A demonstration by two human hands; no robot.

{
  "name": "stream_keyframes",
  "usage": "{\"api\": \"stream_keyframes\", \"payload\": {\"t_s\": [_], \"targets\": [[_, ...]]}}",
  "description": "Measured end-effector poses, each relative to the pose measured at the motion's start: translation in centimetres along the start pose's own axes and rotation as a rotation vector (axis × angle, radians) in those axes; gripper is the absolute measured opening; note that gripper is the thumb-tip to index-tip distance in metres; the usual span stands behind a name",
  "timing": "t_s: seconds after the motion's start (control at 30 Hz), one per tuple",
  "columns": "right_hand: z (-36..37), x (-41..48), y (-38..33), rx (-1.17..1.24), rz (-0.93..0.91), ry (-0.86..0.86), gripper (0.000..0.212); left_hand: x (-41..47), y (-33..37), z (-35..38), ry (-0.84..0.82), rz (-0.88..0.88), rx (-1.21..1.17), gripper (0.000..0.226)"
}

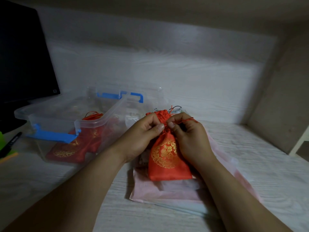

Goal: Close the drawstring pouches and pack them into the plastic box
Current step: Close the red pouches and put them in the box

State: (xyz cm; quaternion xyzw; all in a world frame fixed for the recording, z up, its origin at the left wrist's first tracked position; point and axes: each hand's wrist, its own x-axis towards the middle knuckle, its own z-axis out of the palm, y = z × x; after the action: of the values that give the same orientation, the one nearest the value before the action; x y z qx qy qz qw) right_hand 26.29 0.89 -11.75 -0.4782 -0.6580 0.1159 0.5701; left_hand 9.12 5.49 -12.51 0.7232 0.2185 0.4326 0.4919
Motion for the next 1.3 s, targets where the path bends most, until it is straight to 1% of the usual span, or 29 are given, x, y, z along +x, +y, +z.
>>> {"api": "stream_keyframes", "payload": {"t_s": [0.07,0.13,0.27,0.4,0.47,0.5,0.57,0.6,0.63,0.7,0.73,0.8,0.83,0.9,0.93,1.0,1.07,1.13,1.2,1.3], "targets": [[-0.1,0.1,0.3,-0.012,0.001,0.055,0.009,0.0,-0.1,-0.2,0.032,-0.020,0.031,0.020],[-0.3,0.2,0.7,-0.020,0.006,0.102,0.012,0.1,-0.3,-0.2,0.075,-0.038,0.063,0.020],[-0.3,0.3,0.9,-0.012,0.033,0.135,0.016,0.3,-0.4,-0.1,0.080,-0.062,0.169,0.022],[-0.3,0.3,0.8,0.001,0.061,0.168,0.017,0.3,-0.3,0.2,0.116,-0.084,0.180,0.024],[-0.4,0.3,0.6,-0.031,0.053,0.184,0.019,0.0,0.1,0.4,0.129,-0.139,0.139,0.028],[-0.4,0.2,0.5,-0.047,0.047,0.190,0.020,-0.2,0.3,0.4,0.109,-0.178,0.088,0.032],[-0.3,0.1,0.3,-0.052,0.045,0.199,0.018,-0.5,1.0,0.7,0.015,-0.234,0.000,0.038],[-0.3,0.1,0.3,-0.054,0.049,0.200,0.016,-0.5,1.0,0.9,-0.019,-0.218,0.015,0.033],[-0.3,0.1,0.2,-0.051,0.058,0.200,0.013,-0.4,0.9,1.0,-0.013,-0.179,0.060,0.027],[-0.4,0.2,0.3,-0.018,0.102,0.184,0.005,-0.2,0.6,1.0,0.061,-0.127,0.090,0.029],[-0.4,0.2,0.3,0.026,0.147,0.146,0.006,0.0,0.3,0.8,0.100,-0.126,0.055,0.030],[-0.5,0.2,0.3,0.156,0.271,0.012,0.019,0.2,0.1,0.5,0.159,-0.126,-0.034,0.027],[-0.7,0.3,0.0,0.218,0.337,-0.056,0.021,0.2,0.1,0.4,0.188,-0.123,-0.060,0.027],[-1.1,0.8,-0.8,0.317,0.452,-0.138,0.020,0.2,0.4,0.3,0.251,-0.110,-0.099,0.028],[-1.3,1.1,-1.1,0.333,0.483,-0.156,0.019,0.3,0.5,0.4,0.287,-0.109,-0.136,0.027],[-1.4,2.1,-1.8,0.269,0.492,-0.157,0.015,0.4,0.8,0.4,0.375,-0.139,-0.262,0.022],[-1.2,3.1,-2.6,0.239,0.473,-0.125,0.013,0.6,0.9,0.3,0.469,-0.171,-0.390,0.028],[-0.7,4.3,-4.0,0.269,0.460,-0.084,0.012,0.8,0.6,0.4,0.537,-0.223,-0.388,0.035],[0.5,5.8,-6.0,0.332,0.449,-0.065,0.014,0.5,0.2,0.6,0.535,-0.295,-0.304,0.037],[3.6,8.0,-9.4,0.511,0.447,-0.118,0.016,0.4,-0.3,0.2,0.568,-0.345,-0.315,0.034]]}}
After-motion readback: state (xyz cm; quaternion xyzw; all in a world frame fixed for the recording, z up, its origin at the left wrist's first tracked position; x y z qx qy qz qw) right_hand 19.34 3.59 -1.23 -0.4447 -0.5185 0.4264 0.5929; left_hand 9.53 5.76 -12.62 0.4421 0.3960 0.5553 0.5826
